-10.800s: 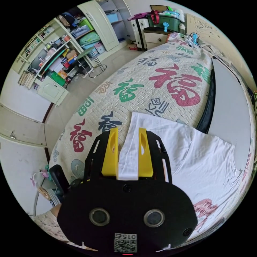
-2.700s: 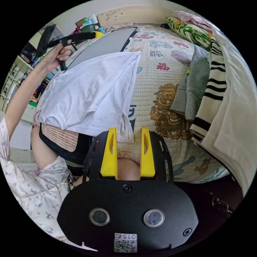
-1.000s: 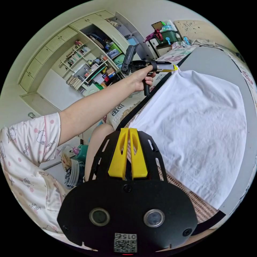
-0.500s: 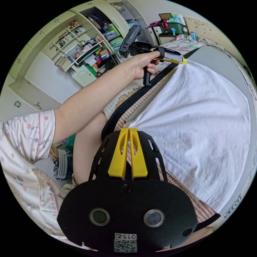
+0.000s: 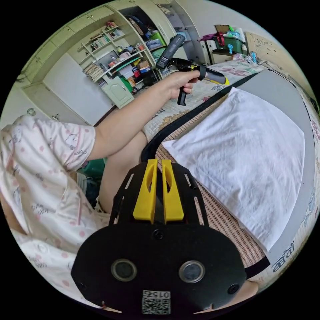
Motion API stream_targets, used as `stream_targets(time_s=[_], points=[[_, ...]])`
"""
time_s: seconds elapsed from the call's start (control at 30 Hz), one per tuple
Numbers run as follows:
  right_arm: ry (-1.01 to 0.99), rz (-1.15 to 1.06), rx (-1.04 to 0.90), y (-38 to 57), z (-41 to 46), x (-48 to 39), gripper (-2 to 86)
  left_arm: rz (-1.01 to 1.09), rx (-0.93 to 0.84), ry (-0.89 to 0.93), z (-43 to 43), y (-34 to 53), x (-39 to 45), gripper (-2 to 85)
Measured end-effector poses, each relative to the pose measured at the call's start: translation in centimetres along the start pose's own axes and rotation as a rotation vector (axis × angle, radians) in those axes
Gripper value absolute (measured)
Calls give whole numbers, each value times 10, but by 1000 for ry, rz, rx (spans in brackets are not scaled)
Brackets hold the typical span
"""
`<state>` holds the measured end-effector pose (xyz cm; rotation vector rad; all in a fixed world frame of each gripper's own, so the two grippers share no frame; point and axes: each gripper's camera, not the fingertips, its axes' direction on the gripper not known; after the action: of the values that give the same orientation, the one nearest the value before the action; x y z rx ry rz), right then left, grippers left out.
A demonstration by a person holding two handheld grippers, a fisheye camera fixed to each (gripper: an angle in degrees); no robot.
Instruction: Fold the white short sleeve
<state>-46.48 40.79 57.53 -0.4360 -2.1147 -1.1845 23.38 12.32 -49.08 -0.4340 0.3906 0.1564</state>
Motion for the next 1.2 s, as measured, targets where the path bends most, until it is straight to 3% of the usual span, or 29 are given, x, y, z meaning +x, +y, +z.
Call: stream_targets(time_s=[0.1, 0.3, 0.5, 0.67, 0.73, 0.8, 0.9, 0.97, 1.03, 1.2], points=[[-56, -45, 70, 19, -47, 13, 35, 68, -75, 207, -54, 31, 40, 69], [228, 181, 160, 44, -106, 93, 43, 228, -102, 359, -160, 148, 163, 59], [278, 353, 77, 30, -81, 160, 23, 201, -254, 259, -157, 176, 224, 54], [232, 398, 19, 14, -63, 173, 12, 283, -324, 107, -182, 144, 278, 16], [208, 403, 4, 5, -65, 172, 26, 304, -327, 124, -195, 126, 287, 11], [165, 392, -17, -5, -74, 170, 50, 275, -294, 243, -214, 102, 275, 10], [131, 362, 66, -26, -110, 167, 70, 163, -100, 458, -267, 45, 225, 15], [148, 338, 147, -56, -140, 176, 73, 63, 83, 446, -308, -10, 181, 42], [154, 313, 172, -90, -148, 183, 71, -48, 153, 378, -320, -52, 148, 86], [231, 317, 127, -202, -112, 209, 69, -310, 116, 395, -280, -139, 68, 132]])
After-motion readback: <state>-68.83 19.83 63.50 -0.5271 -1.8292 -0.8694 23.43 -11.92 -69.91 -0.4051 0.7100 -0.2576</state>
